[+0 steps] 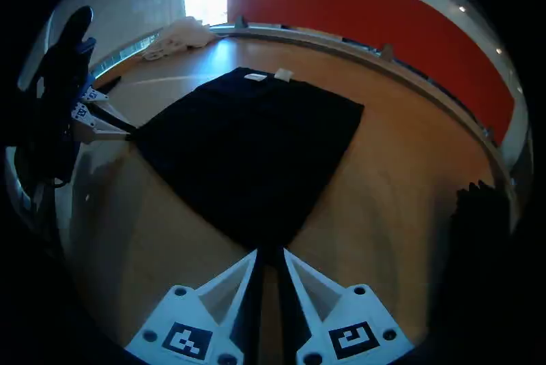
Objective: Fold towel
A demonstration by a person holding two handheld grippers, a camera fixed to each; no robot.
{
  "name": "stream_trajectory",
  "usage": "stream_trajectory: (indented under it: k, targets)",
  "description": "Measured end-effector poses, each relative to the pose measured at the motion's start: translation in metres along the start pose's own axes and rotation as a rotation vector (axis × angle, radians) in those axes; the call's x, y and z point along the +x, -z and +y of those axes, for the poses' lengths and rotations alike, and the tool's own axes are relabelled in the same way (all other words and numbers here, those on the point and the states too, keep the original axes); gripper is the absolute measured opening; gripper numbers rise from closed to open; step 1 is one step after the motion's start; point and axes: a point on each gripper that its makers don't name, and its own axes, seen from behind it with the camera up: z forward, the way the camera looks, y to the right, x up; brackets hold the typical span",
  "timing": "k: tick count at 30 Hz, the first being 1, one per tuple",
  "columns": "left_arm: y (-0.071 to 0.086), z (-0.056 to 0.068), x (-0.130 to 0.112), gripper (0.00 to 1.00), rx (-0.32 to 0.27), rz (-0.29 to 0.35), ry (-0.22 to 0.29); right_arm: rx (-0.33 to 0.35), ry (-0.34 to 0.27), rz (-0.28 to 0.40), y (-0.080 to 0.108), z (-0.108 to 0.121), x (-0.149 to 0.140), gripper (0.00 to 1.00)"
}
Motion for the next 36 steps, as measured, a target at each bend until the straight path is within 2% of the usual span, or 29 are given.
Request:
stream_trajectory:
  k: [11, 18, 27, 36]
  targets:
    - [0.002, 0.006, 0.005, 0.11, -0.030, 0.004, 0.073, -0.001, -0.020, 0.017, 0.005, -0.003, 0.012, 0.12]
    - [0.006, 0.005, 0.011, 0.11, -0.027, 0.008, 0.085, -0.006, -0.017, 0.030, 0.011, -0.002, 0.021, 0.11]
    - [0.030, -0.003, 0.035, 0.11, -0.011, 0.041, 0.118, -0.023, -0.021, 0.078, 0.031, -0.009, 0.057, 0.11]
    - [0.062, -0.008, 0.061, 0.11, -0.001, 0.070, 0.156, -0.029, -0.013, 0.115, 0.059, -0.024, 0.099, 0.11]
